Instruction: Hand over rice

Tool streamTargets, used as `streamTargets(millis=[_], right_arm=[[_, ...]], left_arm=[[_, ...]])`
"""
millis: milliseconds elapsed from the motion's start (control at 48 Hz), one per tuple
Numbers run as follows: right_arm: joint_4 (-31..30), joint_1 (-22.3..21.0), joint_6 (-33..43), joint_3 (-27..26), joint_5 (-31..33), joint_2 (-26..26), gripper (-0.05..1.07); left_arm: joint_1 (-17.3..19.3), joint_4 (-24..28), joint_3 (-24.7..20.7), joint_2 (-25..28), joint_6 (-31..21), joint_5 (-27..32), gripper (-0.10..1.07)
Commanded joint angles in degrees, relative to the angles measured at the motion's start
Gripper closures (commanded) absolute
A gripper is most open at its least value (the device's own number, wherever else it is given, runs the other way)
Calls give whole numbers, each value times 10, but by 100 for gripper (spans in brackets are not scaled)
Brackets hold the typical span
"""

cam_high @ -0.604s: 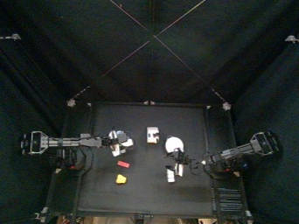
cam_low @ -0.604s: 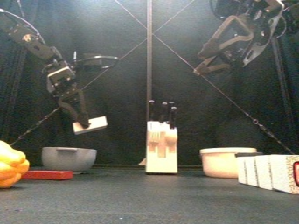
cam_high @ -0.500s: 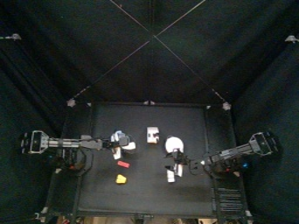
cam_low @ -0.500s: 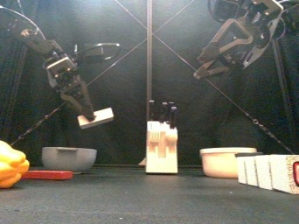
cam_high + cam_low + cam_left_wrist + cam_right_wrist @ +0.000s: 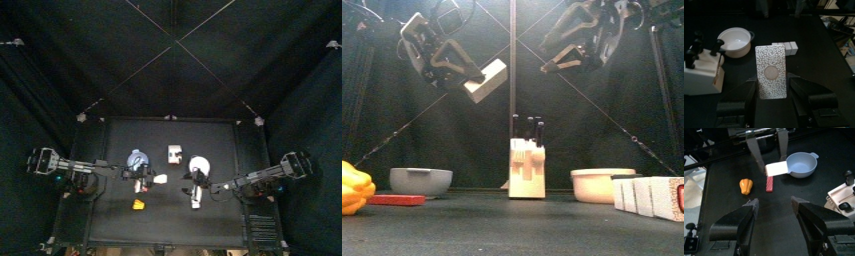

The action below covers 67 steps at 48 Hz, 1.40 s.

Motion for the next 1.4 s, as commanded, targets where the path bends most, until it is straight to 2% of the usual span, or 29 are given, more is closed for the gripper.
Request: streamTargets(millis=[0, 250, 542, 1375], right_arm=[[7, 1, -3, -33, 12, -2, 13], [2, 1, -2, -50, 13, 25, 13], [-9, -5, -3, -70, 17, 46, 13], [-19, -18, -4, -98, 13, 104, 14]], left_arm=[[-10, 2, -22, 5, 1, -17, 43], [-22, 1, -25, 14, -1, -29, 43], [-26, -3, -30, 34, 1, -70, 43], [-24, -3, -30, 45, 1, -72, 43]])
